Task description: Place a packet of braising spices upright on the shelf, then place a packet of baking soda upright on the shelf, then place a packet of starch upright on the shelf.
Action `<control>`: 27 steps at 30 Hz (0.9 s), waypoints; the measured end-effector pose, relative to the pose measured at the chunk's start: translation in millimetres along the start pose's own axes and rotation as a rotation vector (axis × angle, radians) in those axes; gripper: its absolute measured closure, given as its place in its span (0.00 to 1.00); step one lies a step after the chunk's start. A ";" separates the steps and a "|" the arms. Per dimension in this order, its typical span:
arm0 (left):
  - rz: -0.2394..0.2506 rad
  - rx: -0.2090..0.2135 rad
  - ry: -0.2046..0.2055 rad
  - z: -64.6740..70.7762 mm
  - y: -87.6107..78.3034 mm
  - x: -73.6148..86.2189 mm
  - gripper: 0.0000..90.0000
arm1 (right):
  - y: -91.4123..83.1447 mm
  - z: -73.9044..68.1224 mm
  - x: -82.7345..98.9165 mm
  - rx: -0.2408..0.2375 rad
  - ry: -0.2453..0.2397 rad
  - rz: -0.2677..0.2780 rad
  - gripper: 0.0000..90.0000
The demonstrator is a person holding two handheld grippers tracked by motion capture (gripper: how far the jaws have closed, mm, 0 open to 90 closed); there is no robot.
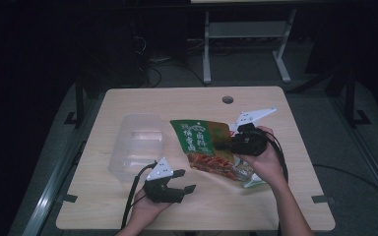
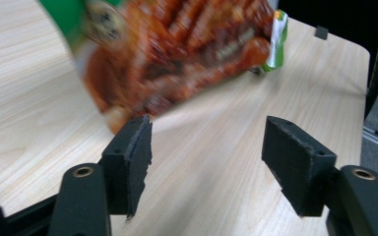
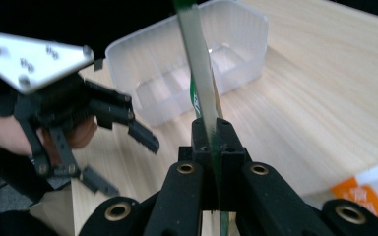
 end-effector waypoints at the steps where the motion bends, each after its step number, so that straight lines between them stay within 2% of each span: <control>1: 0.001 0.001 0.006 -0.3 0.1 0.3 0.36 | 0.4 0.3 -4.4 0.004 -0.004 0.001 1.00; 4: -0.007 0.025 -0.002 1.8 0.5 2.6 0.34 | 1.9 2.2 -21.6 0.006 -0.006 0.011 1.00; 5: -0.006 0.026 -0.004 2.5 0.9 2.9 0.34 | 1.9 2.2 -21.6 0.006 -0.006 0.011 1.00; 6: -0.009 0.024 0.011 2.2 1.3 3.8 0.34 | 2.4 2.4 -24.1 0.010 -0.004 0.010 1.00; 11: -0.004 0.023 0.012 3.7 1.4 2.7 0.33 | 8.6 3.0 -37.5 0.020 -0.015 -0.004 1.00; 27: -0.010 0.025 0.026 4.6 0.3 4.3 0.32 | 6.7 10.5 -51.7 0.027 -0.015 -0.002 1.00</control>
Point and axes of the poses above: each handheld gripper's, and its own axes: y roughly forward along the jaws, x roughly out of its underside, z roughly to its right, the point moved 9 cm from there along y, roughly forward along the jaws, and after that the axes turned 12 degrees about -x, right-handed, at the moved point
